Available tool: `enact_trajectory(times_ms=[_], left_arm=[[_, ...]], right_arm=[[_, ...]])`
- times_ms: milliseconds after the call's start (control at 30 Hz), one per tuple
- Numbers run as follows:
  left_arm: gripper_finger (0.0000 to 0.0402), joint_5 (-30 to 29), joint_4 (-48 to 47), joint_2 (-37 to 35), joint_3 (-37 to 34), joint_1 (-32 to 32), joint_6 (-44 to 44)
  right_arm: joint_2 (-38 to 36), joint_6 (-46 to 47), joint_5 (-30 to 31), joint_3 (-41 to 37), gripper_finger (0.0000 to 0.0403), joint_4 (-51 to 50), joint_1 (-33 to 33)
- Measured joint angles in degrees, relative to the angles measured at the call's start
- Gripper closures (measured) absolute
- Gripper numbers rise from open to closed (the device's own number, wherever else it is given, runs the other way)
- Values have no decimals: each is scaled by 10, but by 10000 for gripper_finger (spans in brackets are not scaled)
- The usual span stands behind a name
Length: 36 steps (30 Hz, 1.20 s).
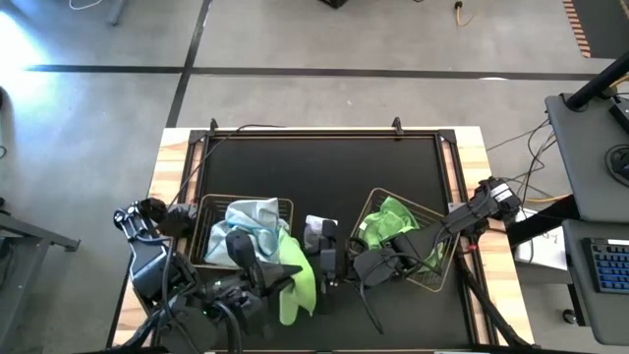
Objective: Sort microfiber towel by color & place in baskets
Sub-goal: Put the green microfiber towel into the right wire basket
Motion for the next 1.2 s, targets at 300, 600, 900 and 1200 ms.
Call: enact_trajectory(times_ms=[300,600,900,1200], left_arm=[[401,0,-5,0,0,0,-2],[402,-102,-72,-3,0,-5,-9],[402,-162,-161,-4,0,-14,-63],[396,-106,-275,-4,0,-26,-213]], right_arm=[[0,-17,0,0,349,-1,0],[-3,-19,0,0,393,-16,0],[-7,-14,5,0,394,-22,0],[-15,-14,5,0,394,-22,1]])
